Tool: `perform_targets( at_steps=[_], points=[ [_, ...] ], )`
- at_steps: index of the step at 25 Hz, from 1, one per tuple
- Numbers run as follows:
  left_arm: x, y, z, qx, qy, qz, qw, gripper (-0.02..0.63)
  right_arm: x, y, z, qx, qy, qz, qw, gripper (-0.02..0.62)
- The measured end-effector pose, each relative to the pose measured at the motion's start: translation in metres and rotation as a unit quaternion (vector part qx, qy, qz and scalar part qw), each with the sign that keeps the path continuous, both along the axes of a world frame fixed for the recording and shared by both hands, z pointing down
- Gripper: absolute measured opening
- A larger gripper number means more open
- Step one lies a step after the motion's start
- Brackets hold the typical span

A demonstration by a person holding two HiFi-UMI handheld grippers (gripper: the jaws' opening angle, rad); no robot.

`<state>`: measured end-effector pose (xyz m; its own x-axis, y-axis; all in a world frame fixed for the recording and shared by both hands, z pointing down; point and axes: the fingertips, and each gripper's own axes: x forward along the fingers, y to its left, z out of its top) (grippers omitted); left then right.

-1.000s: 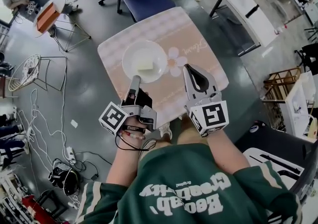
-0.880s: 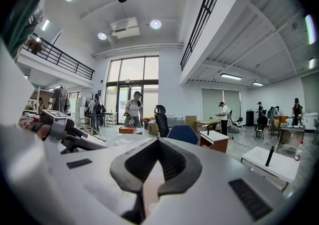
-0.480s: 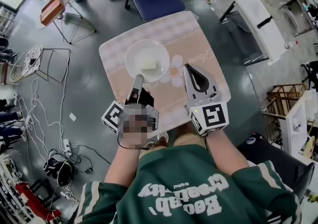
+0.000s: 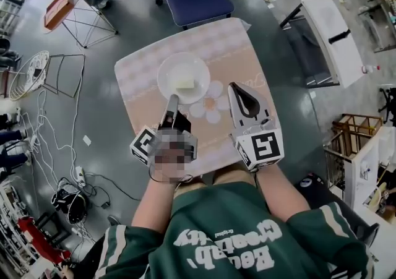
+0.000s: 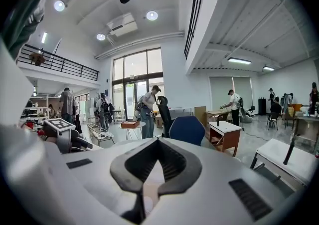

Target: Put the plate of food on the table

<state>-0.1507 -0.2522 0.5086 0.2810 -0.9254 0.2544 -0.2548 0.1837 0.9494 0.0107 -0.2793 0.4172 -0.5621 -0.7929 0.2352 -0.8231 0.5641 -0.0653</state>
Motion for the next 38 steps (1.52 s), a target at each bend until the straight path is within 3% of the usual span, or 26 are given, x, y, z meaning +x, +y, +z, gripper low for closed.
perform_targets(
  at_steps=[15, 26, 38],
  points=[
    [0.005, -0.066, 0.072, -0.056, -0.021, -0.013, 0.9981, 0.021, -0.013, -0.077, 0.040, -0.027, 0.003, -0.040, 0.999, 0.014],
    [0.016, -0.089, 0.113, -0.085, -0.039, 0.008, 0.9956, 0.023, -0.005, -0.099, 0.062, -0.044, 0.015, -0.039, 0.998, 0.014],
    [0.014, -0.093, 0.145, -0.115, -0.031, 0.004, 0.9929, 0.028, -0.011, -0.114, 0.078, -0.057, 0.017, -0.048, 0.997, 0.014]
  ],
)
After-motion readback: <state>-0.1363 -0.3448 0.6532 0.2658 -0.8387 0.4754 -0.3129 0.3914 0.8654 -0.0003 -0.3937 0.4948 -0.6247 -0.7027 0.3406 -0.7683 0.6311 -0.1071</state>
